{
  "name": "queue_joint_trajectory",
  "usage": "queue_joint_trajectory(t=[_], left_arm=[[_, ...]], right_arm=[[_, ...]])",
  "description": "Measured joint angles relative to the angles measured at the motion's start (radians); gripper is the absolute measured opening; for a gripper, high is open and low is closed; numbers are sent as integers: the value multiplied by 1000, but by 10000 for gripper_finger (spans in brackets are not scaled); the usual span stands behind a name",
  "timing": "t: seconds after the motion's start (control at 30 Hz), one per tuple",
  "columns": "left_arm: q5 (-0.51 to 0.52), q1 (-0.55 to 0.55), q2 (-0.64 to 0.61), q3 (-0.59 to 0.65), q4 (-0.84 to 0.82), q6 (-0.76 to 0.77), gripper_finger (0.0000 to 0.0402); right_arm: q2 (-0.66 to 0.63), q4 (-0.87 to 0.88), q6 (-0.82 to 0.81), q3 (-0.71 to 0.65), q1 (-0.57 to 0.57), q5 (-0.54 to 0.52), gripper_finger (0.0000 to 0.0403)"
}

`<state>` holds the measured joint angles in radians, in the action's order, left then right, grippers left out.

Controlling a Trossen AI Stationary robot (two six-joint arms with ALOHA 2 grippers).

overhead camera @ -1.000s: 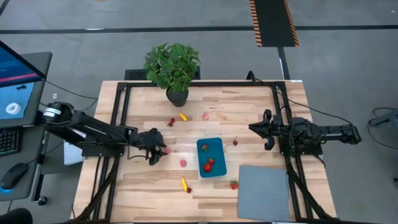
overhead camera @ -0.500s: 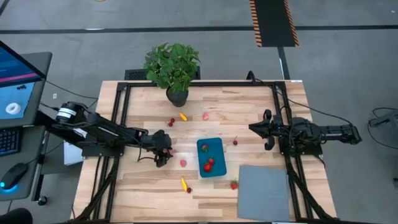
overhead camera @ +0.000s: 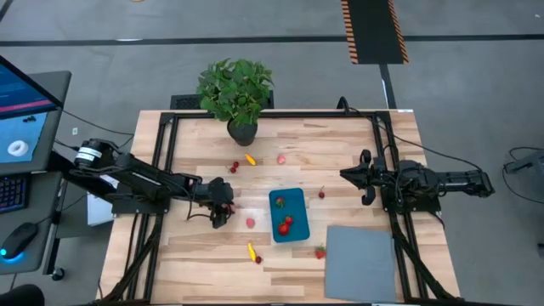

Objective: Pick and placing Produce into tupperware
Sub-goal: Put the apricot into the blue bin

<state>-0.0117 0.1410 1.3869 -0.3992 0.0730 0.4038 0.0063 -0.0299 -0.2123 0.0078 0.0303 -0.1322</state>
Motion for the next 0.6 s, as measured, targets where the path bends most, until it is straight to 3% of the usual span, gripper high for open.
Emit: queue_joint_trajectory(t=[0.23, 0.6], left_arm=[[-32, 1, -9, 0, -14, 3, 92], [-13, -23, -181, 3, -17, -26, 109]], right_arm=[[0, 0, 0, 0, 0, 0, 69], [0, 0, 0, 0, 0, 0, 69]])
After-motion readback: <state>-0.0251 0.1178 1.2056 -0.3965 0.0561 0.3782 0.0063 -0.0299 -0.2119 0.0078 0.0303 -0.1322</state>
